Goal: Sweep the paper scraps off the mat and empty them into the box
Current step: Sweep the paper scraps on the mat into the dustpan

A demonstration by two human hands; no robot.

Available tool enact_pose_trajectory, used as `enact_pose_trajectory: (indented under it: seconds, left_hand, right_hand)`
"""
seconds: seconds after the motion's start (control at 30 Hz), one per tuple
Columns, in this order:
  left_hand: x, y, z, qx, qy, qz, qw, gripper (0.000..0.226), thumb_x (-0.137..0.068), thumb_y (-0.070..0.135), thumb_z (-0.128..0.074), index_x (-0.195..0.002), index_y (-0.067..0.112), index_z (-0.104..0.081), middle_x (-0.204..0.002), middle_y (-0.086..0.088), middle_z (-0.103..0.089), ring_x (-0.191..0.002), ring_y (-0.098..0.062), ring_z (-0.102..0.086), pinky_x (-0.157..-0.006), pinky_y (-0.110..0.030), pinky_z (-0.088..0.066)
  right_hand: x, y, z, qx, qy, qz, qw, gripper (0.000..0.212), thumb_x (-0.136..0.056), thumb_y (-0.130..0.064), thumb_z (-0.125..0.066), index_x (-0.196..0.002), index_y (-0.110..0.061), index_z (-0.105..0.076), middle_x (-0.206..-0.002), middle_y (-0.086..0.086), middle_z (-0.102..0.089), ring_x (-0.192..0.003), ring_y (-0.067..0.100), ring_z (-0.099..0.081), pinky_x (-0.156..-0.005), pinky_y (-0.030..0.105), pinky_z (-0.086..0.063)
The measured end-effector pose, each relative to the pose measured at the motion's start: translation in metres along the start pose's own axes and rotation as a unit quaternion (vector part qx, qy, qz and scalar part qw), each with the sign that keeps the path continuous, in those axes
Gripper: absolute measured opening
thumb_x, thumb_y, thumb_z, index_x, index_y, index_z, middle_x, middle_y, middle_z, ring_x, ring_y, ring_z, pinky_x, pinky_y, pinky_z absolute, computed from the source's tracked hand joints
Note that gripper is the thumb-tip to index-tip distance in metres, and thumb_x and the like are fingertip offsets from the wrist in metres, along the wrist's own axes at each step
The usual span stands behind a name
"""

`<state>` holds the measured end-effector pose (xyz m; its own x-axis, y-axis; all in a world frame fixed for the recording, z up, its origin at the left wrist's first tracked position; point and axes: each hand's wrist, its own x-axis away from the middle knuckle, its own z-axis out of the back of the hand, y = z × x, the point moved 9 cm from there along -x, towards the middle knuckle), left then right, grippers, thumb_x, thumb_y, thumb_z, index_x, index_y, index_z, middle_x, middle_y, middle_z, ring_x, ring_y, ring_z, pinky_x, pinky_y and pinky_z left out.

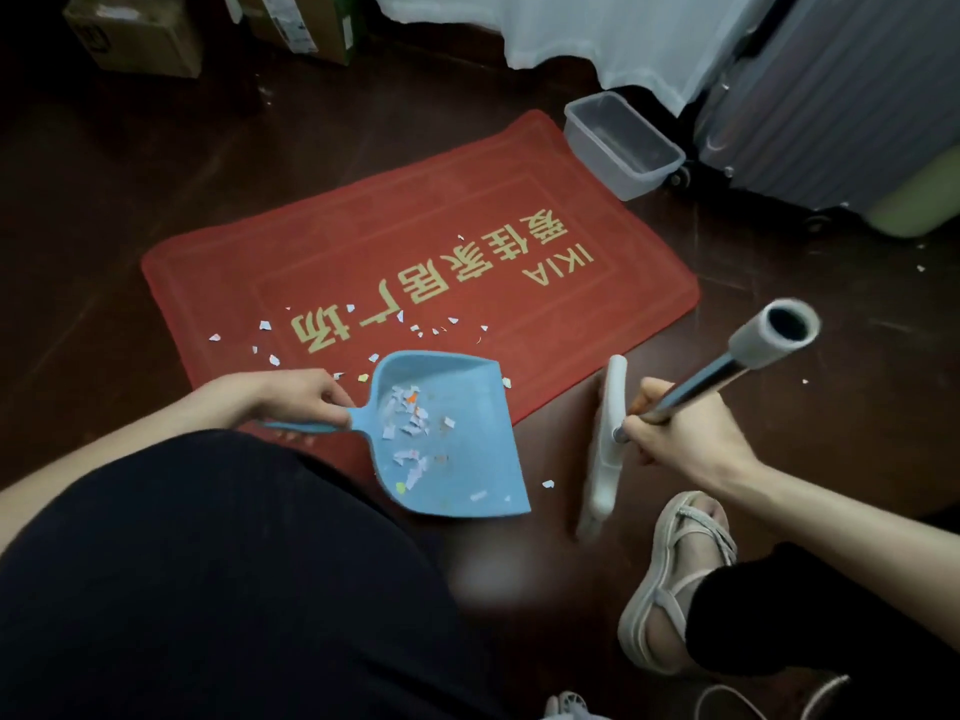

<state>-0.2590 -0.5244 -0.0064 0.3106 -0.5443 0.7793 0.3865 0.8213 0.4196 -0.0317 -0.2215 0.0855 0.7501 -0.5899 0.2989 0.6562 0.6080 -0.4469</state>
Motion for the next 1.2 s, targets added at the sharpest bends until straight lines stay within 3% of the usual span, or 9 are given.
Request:
enact_pose_trajectory:
  seconds: [0.13, 0.3, 0.4, 0.53, 0.63, 0.73, 0.83, 0.97, 1.2]
  left_hand:
    - [-0.007, 0.021, -0.022, -0.052, 0.001, -0.010, 0.999, 0.023, -0.089, 0.018, -0.054, -0.105, 0.021, -0.072, -0.054, 0.007, -0.051, -0.030, 0.002, -0.043, -0.036, -0.009, -0.032]
    - [-0.005, 0.024, -0.024, -0.016, 0.016, -0.018, 1.000, 0.027, -0.092, 0.016, -0.055, -0.114, 0.014, -0.071, -0.049, 0.019, -0.053, -0.033, 0.010, -0.047, -0.035, -0.005, -0.031]
    - [-0.002, 0.022, -0.020, 0.005, 0.030, -0.023, 0.999, 0.024, -0.091, 0.015, -0.054, -0.107, 0.016, -0.073, -0.045, 0.016, -0.051, -0.033, 0.005, -0.045, -0.037, -0.006, -0.031]
    - [0.000, 0.007, -0.004, 0.060, 0.075, -0.024, 0.995, 0.023, -0.088, 0.020, -0.052, -0.077, 0.031, -0.069, -0.055, 0.000, -0.057, -0.037, -0.006, -0.047, -0.042, -0.018, -0.040]
    - [0.005, -0.010, 0.002, 0.116, 0.118, -0.003, 0.986, 0.021, -0.090, 0.022, -0.052, -0.091, 0.031, -0.071, -0.053, 0.000, -0.060, -0.040, -0.015, -0.049, -0.041, -0.022, -0.041]
    - [0.017, -0.025, 0.004, 0.169, 0.164, 0.019, 0.972, 0.022, -0.093, 0.020, -0.051, -0.100, 0.015, -0.072, -0.053, 0.000, -0.060, -0.036, -0.010, -0.049, -0.038, -0.020, -0.040]
    - [0.028, -0.046, 0.006, 0.233, 0.208, 0.049, 0.949, 0.024, -0.095, 0.017, -0.051, -0.099, 0.002, -0.070, -0.049, 0.002, -0.059, -0.032, -0.006, -0.046, -0.036, -0.014, -0.038]
    - [0.050, -0.075, 0.008, 0.321, 0.275, 0.097, 0.901, 0.022, -0.094, 0.018, -0.052, -0.090, 0.005, -0.069, -0.049, 0.001, -0.058, -0.032, -0.008, -0.044, -0.034, -0.014, -0.036]
    - [0.102, -0.116, -0.008, 0.440, 0.397, 0.150, 0.792, 0.020, -0.096, 0.015, -0.049, -0.089, 0.008, -0.066, -0.056, -0.006, -0.056, -0.030, -0.007, -0.041, -0.031, -0.015, -0.031]
  right_hand:
    - [-0.005, -0.021, -0.037, -0.023, 0.012, 0.029, 0.999, 0.024, -0.080, -0.021, -0.064, -0.065, -0.024, -0.045, -0.063, 0.005, -0.067, -0.067, 0.028, -0.069, -0.065, 0.036, -0.053]
    - [-0.024, -0.057, -0.016, -0.248, 0.017, 0.037, 0.968, 0.015, -0.087, 0.001, -0.054, -0.076, -0.007, -0.050, -0.062, 0.022, -0.065, -0.052, 0.027, -0.067, -0.054, 0.032, -0.054]
    - [-0.030, -0.076, 0.011, -0.217, 0.030, 0.073, 0.973, 0.005, -0.085, 0.001, -0.056, -0.081, 0.005, -0.054, -0.068, 0.026, -0.067, -0.057, 0.026, -0.070, -0.052, 0.028, -0.054]
    - [-0.048, -0.085, 0.038, -0.199, 0.060, 0.083, 0.975, 0.005, -0.084, -0.004, -0.059, -0.081, 0.000, -0.061, -0.069, 0.022, -0.069, -0.062, 0.030, -0.071, -0.055, 0.029, -0.058]
    - [-0.068, -0.093, 0.050, -0.173, 0.082, 0.084, 0.978, 0.012, -0.084, -0.014, -0.063, -0.075, -0.006, -0.065, -0.061, 0.010, -0.070, -0.058, 0.022, -0.072, -0.062, 0.036, -0.062]
    - [-0.086, -0.103, 0.054, -0.145, 0.084, 0.079, 0.983, 0.011, -0.079, -0.015, -0.058, -0.073, -0.011, -0.067, -0.058, 0.006, -0.071, -0.055, 0.017, -0.071, -0.067, 0.040, -0.062]
    - [-0.101, -0.113, 0.051, -0.173, 0.072, 0.081, 0.979, 0.010, -0.078, -0.014, -0.059, -0.071, -0.013, -0.067, -0.060, 0.009, -0.071, -0.057, 0.022, -0.072, -0.069, 0.041, -0.062]
    - [-0.124, -0.131, 0.037, -0.227, 0.039, 0.080, 0.970, 0.012, -0.078, -0.014, -0.063, -0.068, -0.009, -0.070, -0.065, 0.013, -0.073, -0.064, 0.026, -0.074, -0.073, 0.041, -0.062]
    - [-0.126, -0.189, -0.010, -0.234, -0.082, 0.156, 0.956, 0.015, -0.085, -0.002, -0.061, -0.073, -0.010, -0.063, -0.067, 0.014, -0.070, -0.052, 0.016, -0.069, -0.055, 0.025, -0.059]
